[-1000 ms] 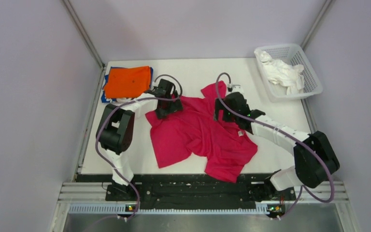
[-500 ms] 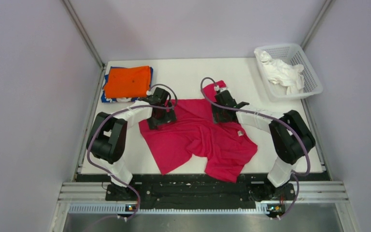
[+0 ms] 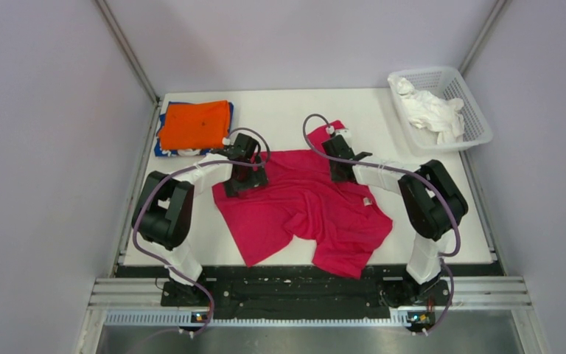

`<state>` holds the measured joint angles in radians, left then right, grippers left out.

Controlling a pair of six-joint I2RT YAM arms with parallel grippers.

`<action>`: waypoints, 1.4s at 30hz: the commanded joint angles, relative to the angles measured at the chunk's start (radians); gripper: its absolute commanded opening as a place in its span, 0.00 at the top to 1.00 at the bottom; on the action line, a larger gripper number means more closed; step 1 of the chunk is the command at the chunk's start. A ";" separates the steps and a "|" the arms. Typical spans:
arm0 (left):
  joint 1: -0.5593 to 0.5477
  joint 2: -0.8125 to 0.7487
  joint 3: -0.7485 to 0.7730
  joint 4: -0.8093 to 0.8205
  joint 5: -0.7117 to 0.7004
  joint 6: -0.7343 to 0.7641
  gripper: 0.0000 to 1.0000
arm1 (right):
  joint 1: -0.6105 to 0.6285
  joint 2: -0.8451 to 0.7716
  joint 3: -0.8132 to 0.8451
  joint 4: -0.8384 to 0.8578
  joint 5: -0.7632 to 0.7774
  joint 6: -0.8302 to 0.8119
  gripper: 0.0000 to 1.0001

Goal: Fold and stack the t-shirts
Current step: Flatten out the tshirt

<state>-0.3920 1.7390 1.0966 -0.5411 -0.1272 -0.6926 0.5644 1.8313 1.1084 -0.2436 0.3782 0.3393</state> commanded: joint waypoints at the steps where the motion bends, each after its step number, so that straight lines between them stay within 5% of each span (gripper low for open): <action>1: 0.005 -0.037 0.000 -0.003 -0.047 0.013 0.02 | -0.002 -0.020 0.036 0.005 0.134 0.009 0.75; 7: 0.007 -0.033 0.011 -0.008 -0.066 0.019 0.02 | -0.023 -0.012 0.046 0.003 0.133 -0.007 1.00; 17: 0.022 -0.038 0.008 -0.008 -0.080 0.030 0.02 | -0.120 -0.021 0.066 0.023 0.120 -0.052 1.00; 26: 0.026 -0.024 0.031 0.011 -0.053 0.052 0.02 | -0.316 0.026 0.118 0.146 0.138 -0.253 1.00; 28: 0.026 -0.020 0.038 0.017 -0.043 0.054 0.02 | -0.342 0.041 0.146 0.164 0.168 -0.283 0.90; 31: 0.027 -0.024 0.046 0.030 -0.022 0.056 0.02 | -0.342 0.031 0.187 0.124 0.175 -0.280 0.42; 32: 0.025 -0.028 0.047 0.032 -0.017 0.055 0.02 | -0.338 0.011 0.180 0.124 0.144 -0.265 0.35; 42: 0.025 -0.096 0.042 0.037 -0.002 0.035 0.02 | -0.213 -0.240 -0.087 0.154 -0.111 -0.065 0.10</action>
<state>-0.3691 1.7229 1.1168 -0.5297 -0.1356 -0.6518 0.3122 1.7050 1.1160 -0.1226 0.4286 0.1543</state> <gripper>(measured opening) 0.983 0.854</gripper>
